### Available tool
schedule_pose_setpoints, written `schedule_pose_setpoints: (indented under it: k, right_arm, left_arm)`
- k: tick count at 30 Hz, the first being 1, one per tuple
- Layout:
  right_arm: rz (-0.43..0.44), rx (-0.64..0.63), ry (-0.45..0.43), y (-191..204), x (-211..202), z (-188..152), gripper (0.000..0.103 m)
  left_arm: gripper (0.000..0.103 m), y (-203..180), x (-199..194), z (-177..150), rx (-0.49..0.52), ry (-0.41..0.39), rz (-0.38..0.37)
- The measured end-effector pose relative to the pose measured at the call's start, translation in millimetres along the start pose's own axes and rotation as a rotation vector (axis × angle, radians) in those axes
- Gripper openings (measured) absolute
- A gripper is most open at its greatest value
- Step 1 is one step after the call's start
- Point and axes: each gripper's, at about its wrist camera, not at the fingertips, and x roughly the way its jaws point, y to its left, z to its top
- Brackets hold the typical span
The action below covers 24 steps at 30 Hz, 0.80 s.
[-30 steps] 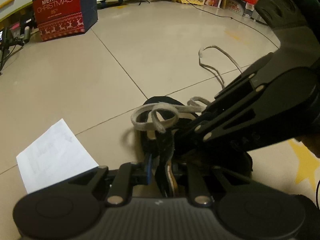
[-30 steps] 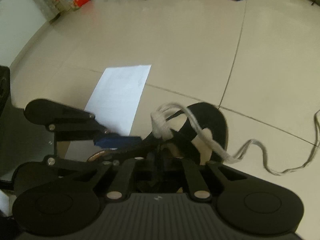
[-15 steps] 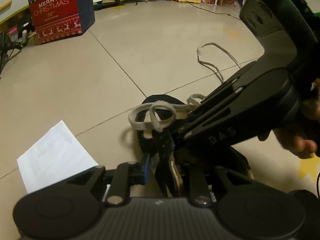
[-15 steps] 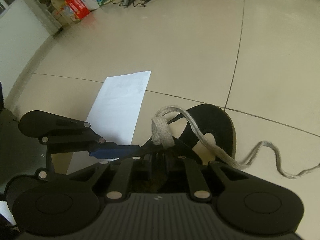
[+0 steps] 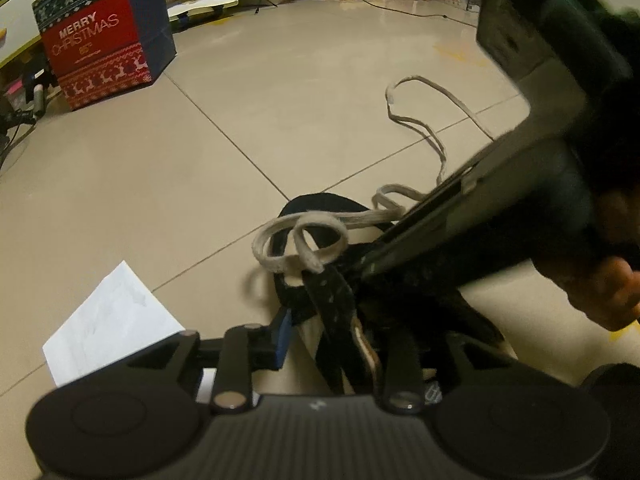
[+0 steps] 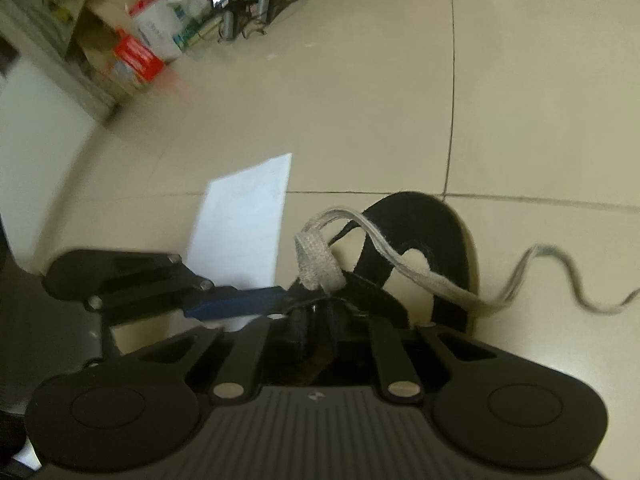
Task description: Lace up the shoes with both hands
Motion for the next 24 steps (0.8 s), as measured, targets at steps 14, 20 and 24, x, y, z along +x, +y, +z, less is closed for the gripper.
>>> schedule_pose_setpoints:
  k: [14, 20, 24]
  right_arm:
    - [-0.045, -0.077, -0.060, 11, -12, -11, 0.004]
    - [-0.083, -0.086, -0.041, 21, -12, -10, 0.003]
    - [-0.083, -0.096, -0.030, 20, -21, -14, 0.003]
  left_arm:
    - [0.023, 12, 6, -6, -0.135, 0.007, -0.008]
    - [0.019, 10, 6, -8, -0.150, -0.001, 0.014]
    - [0.019, 11, 6, -7, -0.163, -0.001, 0.005]
